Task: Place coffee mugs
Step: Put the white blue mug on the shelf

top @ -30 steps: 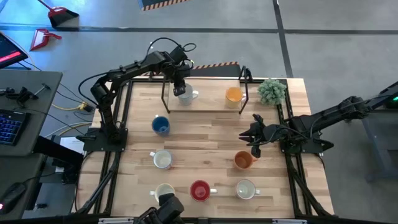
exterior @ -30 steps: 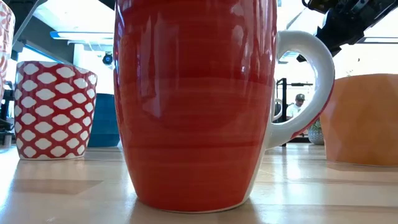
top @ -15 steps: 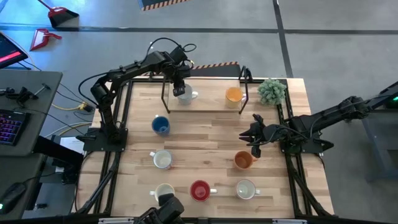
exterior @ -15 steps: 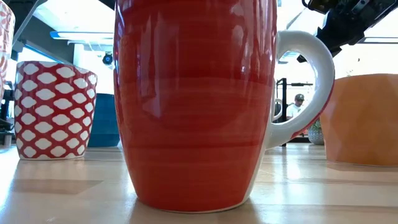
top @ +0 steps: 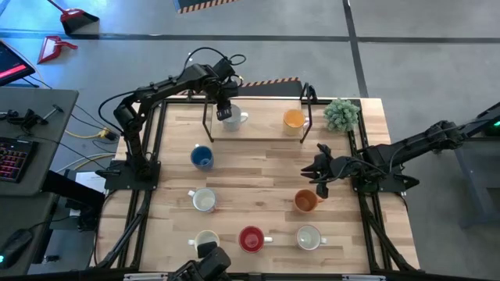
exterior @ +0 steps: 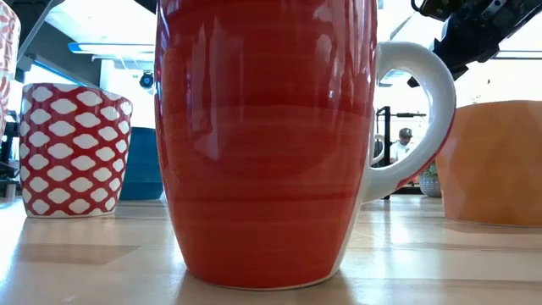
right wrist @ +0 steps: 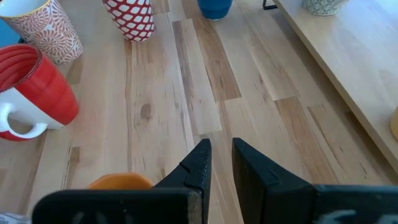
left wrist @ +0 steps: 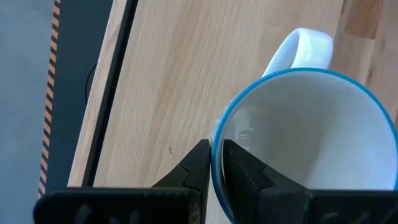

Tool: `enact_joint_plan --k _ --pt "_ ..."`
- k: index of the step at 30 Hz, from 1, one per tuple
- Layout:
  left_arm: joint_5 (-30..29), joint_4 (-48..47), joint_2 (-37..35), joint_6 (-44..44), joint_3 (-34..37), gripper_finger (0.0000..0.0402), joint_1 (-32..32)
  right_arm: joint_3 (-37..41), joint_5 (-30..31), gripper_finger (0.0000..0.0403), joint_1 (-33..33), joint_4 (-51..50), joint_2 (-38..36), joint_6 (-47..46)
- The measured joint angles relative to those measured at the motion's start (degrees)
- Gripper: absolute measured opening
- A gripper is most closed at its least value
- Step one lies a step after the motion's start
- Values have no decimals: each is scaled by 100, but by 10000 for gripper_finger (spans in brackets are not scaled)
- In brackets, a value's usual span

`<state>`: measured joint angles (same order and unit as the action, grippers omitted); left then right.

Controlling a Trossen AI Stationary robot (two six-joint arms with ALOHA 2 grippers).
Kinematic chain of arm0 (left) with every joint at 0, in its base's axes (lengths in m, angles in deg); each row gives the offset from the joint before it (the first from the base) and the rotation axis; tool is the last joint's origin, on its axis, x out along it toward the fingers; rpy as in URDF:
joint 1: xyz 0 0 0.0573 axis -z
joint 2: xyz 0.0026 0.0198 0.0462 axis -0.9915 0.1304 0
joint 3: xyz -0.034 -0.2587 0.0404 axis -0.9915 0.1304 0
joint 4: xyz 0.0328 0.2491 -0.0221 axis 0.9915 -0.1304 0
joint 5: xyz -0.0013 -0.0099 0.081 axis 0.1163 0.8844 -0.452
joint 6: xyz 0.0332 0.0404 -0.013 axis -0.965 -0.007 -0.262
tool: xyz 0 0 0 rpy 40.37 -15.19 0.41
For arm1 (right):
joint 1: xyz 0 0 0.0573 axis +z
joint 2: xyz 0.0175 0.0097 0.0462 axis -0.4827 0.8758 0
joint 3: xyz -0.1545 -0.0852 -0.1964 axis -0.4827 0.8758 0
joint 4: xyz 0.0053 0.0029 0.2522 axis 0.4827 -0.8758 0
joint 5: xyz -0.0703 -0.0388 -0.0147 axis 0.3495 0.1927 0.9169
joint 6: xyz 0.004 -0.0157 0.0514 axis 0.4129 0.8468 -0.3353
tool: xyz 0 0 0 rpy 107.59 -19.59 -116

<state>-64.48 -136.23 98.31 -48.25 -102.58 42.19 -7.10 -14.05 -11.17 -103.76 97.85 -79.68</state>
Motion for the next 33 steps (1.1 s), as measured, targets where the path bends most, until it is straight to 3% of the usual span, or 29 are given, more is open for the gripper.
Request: enact_joint_plan --k 33 --pt "-47 113 0 -113 2 33 -4 0 -100 44 0 -203 0 -13"
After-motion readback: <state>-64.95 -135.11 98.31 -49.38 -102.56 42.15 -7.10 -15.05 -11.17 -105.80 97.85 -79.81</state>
